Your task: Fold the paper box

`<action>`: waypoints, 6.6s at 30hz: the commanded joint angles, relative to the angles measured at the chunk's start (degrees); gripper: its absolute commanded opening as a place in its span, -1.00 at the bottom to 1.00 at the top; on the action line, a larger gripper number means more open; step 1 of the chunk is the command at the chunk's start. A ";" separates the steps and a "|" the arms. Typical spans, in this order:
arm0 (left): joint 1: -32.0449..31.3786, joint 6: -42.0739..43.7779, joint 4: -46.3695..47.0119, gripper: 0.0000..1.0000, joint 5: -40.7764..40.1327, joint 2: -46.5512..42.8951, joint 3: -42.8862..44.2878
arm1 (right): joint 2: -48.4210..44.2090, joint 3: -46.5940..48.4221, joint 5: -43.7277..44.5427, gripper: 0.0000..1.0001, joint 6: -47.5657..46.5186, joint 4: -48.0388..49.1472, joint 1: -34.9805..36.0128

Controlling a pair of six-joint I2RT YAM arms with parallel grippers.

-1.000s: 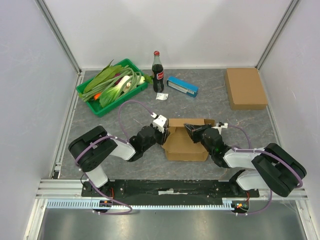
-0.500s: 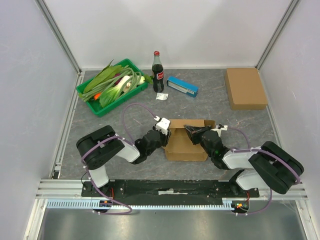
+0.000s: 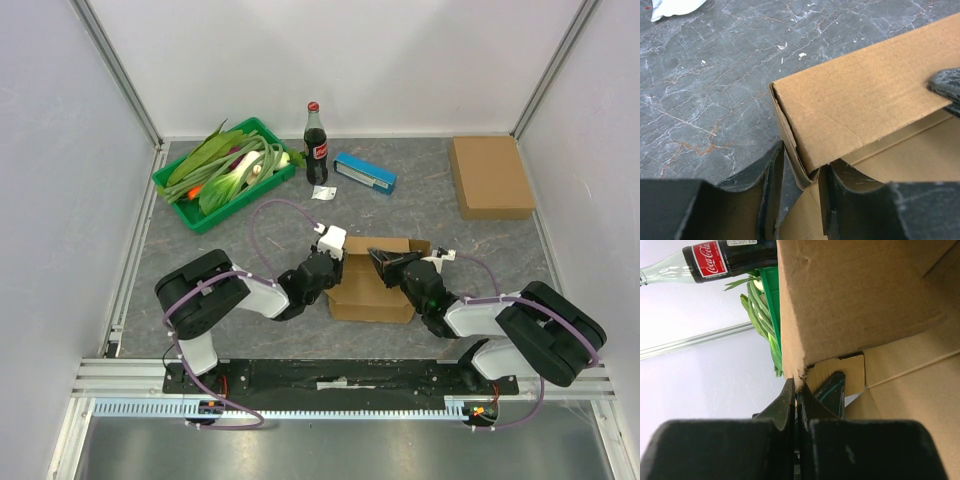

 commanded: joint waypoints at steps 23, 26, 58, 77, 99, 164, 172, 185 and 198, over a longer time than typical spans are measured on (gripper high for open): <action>-3.86 -15.49 -14.85 -0.96 -33.31 13.78 18.31 | 3.69 1.93 2.33 -1.00 2.33 -1.41 3.23; -4.30 -18.22 -17.40 -0.96 -34.72 13.43 18.67 | 5.45 0.61 2.86 -1.00 3.20 1.92 4.02; 22.06 -24.73 -21.16 0.84 41.55 -32.73 -5.62 | 3.87 6.93 -5.31 -1.00 -13.49 -1.85 -0.55; 6.79 -8.38 -18.47 0.41 8.38 -35.10 -12.52 | 12.40 13.18 -14.02 -0.81 -11.04 2.38 -2.39; 2.38 -6.36 -17.32 -0.55 -17.93 -9.25 2.24 | 11.26 13.96 -14.89 -0.73 -9.35 -1.58 -2.39; 2.38 -17.34 -24.96 -0.96 -23.92 -10.22 2.68 | 9.70 18.60 -53.14 0.08 -48.35 -11.15 -23.66; 2.38 -21.21 -29.71 -0.96 -24.00 -10.04 4.17 | -9.65 19.95 -35.66 0.25 -70.97 -45.00 -21.21; 2.38 -20.16 -30.59 -0.96 -24.79 -8.81 5.32 | 2.02 27.84 2.58 -0.94 -81.51 -47.19 -3.71; 2.38 -19.45 -29.53 -0.96 -25.41 -9.16 4.35 | 13.44 32.24 9.02 -1.00 -88.11 -42.72 -3.71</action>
